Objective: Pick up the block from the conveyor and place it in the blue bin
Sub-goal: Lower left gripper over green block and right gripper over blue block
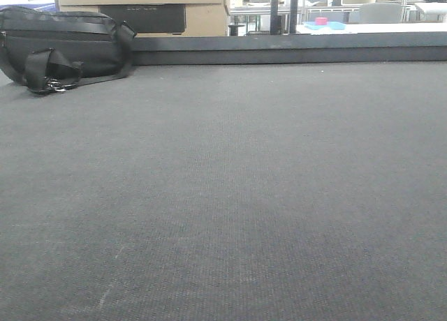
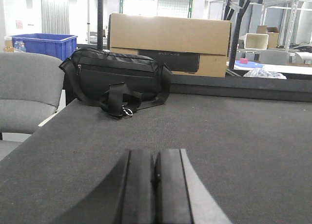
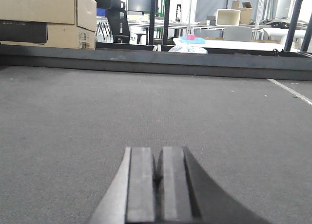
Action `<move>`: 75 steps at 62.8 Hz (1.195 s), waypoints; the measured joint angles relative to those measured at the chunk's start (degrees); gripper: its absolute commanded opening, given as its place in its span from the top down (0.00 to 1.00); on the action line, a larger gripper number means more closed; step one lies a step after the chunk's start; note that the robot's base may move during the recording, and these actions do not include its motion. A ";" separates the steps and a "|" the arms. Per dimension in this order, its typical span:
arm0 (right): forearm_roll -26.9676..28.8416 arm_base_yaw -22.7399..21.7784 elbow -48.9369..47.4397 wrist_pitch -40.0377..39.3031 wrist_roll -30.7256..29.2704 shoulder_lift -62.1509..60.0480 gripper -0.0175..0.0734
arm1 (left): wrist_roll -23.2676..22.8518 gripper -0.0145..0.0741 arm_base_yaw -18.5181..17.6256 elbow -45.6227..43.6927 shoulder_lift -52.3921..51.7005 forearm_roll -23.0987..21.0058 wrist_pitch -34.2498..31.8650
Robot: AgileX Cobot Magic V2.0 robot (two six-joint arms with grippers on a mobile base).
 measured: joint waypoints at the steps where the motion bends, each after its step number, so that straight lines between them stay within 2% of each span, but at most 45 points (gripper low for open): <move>1: 0.00 0.00 0.00 0.00 0.00 0.00 0.99 | 0.00 0.96 0.00 0.00 0.00 0.00 0.00; 55: 0.00 0.00 0.00 0.00 0.00 0.00 0.99 | 0.00 0.96 0.00 0.00 0.00 0.00 0.27; 64: 0.00 0.00 0.10 -2.58 0.00 0.00 0.99 | 0.00 0.96 0.00 -2.54 -0.02 0.00 4.76; 70: 0.00 0.00 0.10 -7.24 0.00 0.00 0.99 | 0.00 0.96 0.00 -7.69 -0.12 0.00 11.83; 75: 0.00 0.00 -2.03 -5.48 0.00 -0.03 0.99 | 0.00 0.96 0.00 -13.36 0.00 0.39 18.64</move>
